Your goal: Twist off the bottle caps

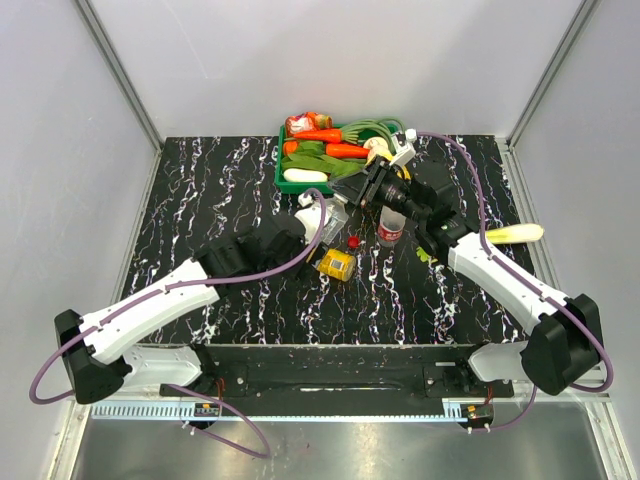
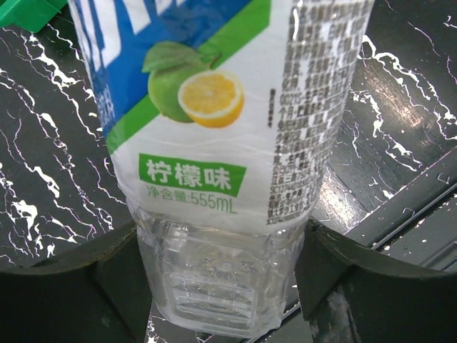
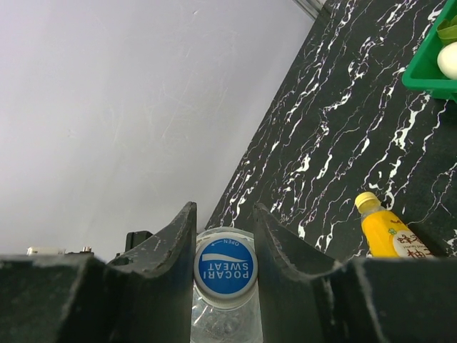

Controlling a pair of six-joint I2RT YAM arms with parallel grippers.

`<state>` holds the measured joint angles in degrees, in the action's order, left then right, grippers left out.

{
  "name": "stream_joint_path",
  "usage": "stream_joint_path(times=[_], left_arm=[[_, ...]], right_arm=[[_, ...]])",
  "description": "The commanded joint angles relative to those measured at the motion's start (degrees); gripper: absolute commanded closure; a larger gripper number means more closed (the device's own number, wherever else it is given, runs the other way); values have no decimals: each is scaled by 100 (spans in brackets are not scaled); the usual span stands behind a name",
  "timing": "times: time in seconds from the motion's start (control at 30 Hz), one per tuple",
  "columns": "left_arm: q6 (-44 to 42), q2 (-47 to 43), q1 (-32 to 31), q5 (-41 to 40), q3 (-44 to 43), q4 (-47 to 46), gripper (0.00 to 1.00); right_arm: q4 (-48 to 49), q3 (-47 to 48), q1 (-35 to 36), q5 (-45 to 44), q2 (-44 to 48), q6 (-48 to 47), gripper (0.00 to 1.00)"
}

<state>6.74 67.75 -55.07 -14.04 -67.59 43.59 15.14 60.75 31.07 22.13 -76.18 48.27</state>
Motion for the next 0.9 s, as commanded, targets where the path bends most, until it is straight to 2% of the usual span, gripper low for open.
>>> stream_joint_path(times=[0.0, 0.3, 0.5, 0.87], left_arm=[[64, 90, -39, -11, 141, -290, 41], [178, -16, -13, 472, 387, -782, 41], [231, -261, 110, 1087, 615, -1186, 41], [565, -938, 725, 3055, 1248, -2152, 44]], right_arm=[[428, 7, 40, 274, 121, -72, 100], [587, -195, 22, 406, 218, -151, 100], [604, -274, -31, 669, 323, -186, 100], [754, -336, -83, 1188, 499, -178, 100]])
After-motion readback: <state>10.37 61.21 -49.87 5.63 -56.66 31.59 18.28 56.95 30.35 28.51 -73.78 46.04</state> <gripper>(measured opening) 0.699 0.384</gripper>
